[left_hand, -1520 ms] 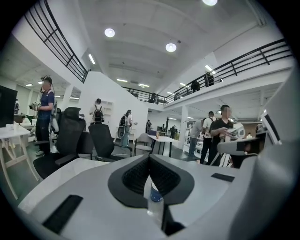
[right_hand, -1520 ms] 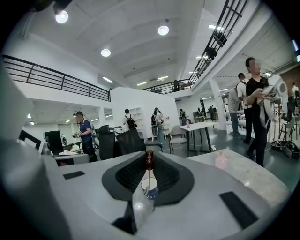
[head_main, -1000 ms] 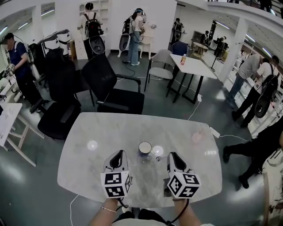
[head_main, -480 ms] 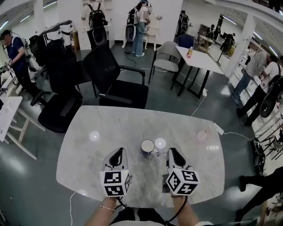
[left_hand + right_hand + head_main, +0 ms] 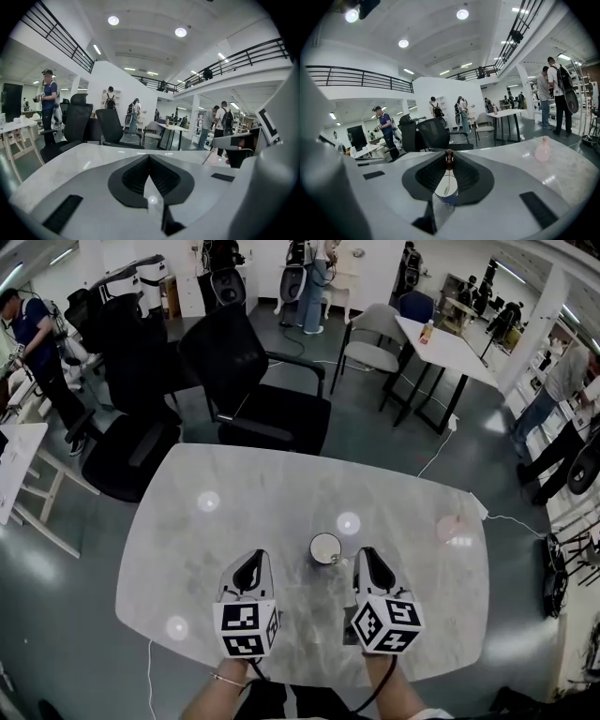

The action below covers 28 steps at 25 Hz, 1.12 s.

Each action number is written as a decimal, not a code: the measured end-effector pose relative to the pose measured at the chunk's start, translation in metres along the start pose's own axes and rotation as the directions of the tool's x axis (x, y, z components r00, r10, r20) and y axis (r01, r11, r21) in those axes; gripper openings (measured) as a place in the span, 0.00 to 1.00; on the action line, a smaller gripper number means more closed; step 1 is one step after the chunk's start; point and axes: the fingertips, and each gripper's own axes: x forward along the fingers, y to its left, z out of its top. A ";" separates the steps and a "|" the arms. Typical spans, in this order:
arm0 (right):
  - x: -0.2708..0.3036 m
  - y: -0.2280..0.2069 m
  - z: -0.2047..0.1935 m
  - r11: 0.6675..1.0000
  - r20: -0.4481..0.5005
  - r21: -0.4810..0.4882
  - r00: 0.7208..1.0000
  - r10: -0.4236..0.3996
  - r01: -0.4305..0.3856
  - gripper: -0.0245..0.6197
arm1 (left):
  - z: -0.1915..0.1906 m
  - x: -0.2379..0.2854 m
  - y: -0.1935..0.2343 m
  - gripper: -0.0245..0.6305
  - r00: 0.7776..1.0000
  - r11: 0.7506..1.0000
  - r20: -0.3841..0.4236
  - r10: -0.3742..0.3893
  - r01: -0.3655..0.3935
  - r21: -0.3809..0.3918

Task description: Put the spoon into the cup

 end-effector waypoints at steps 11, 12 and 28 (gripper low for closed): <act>0.040 -0.002 -0.032 1.000 -0.066 0.001 0.998 0.017 -0.017 0.14 | -0.028 0.027 0.012 0.07 0.998 0.999 -0.054 0.016 -0.018 -0.032; 0.042 -0.003 -0.037 1.000 -0.073 0.002 0.997 0.018 -0.018 0.14 | -0.031 0.029 0.013 0.07 0.998 0.999 -0.058 0.016 -0.018 -0.035; 0.066 -0.002 -0.072 0.999 -0.136 0.006 0.990 0.035 -0.035 0.14 | -0.063 0.039 0.017 0.07 0.994 0.998 -0.106 0.018 -0.024 -0.053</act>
